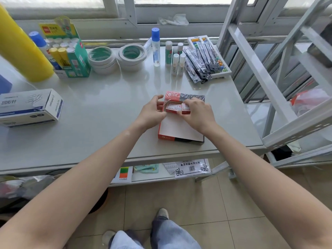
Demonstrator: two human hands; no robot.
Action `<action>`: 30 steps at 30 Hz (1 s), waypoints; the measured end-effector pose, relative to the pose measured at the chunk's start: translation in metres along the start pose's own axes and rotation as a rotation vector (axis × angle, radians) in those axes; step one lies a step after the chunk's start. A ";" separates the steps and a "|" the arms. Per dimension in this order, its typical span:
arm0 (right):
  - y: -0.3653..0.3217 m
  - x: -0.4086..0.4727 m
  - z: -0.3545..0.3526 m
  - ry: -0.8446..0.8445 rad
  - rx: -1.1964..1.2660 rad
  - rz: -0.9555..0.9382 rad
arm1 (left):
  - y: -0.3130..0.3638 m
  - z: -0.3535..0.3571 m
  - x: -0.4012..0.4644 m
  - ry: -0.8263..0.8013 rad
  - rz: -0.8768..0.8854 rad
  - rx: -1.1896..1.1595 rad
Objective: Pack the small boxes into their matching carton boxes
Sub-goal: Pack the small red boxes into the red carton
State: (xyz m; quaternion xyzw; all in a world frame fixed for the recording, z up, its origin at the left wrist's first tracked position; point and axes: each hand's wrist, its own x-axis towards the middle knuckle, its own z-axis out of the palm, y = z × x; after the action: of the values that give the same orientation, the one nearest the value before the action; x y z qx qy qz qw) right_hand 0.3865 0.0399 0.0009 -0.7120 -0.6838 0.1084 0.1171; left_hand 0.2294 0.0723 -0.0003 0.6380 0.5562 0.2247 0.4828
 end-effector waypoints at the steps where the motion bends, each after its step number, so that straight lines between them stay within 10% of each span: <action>1: -0.001 0.001 0.002 -0.001 -0.013 -0.007 | -0.001 0.000 -0.001 -0.003 0.004 0.005; 30: -0.025 0.005 0.012 -0.038 0.114 -0.002 | -0.013 -0.015 -0.011 0.113 0.015 0.176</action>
State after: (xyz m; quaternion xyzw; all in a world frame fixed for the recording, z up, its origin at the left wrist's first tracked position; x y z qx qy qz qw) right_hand 0.3592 0.0457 -0.0020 -0.7013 -0.6793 0.1604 0.1446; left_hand 0.2076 0.0669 -0.0021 0.6684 0.5952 0.2142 0.3913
